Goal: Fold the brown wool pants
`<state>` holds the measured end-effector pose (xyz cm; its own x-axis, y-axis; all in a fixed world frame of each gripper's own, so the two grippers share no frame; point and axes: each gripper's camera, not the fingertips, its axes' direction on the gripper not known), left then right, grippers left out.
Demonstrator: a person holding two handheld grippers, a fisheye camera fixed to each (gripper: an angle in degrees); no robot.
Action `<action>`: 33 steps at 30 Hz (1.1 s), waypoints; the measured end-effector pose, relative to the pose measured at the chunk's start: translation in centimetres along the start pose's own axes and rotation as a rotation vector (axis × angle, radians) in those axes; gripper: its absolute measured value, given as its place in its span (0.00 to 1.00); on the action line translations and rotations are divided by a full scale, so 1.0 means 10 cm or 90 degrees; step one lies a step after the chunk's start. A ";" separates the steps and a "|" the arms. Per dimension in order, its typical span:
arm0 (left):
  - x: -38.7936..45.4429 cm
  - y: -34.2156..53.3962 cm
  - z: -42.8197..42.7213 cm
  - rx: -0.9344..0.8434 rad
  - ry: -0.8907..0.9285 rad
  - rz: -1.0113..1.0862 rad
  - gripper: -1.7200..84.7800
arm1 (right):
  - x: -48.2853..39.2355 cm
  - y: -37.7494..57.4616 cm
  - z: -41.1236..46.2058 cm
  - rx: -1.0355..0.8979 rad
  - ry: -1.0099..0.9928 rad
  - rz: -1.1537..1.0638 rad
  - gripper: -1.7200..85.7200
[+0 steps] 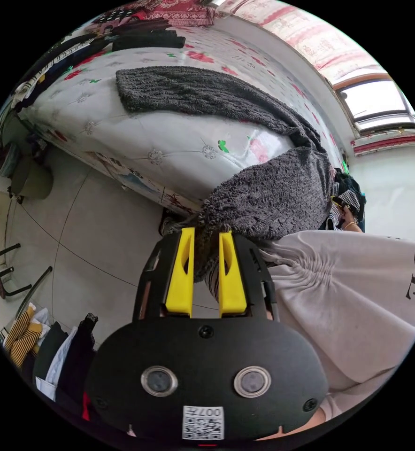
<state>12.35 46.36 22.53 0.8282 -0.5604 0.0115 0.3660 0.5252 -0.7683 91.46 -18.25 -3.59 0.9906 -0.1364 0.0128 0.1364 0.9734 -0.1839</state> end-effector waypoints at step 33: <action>-0.57 -4.13 0.81 0.019 -0.408 -0.049 0.01 | -2.30 -2.90 2.33 -0.063 0.110 -0.084 0.02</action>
<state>-4.05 33.08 59.40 0.8848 -0.1079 0.4532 0.4384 0.5219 -0.7317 65.04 -39.06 24.37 0.9461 -0.2990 -0.1241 0.2542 0.9235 -0.2873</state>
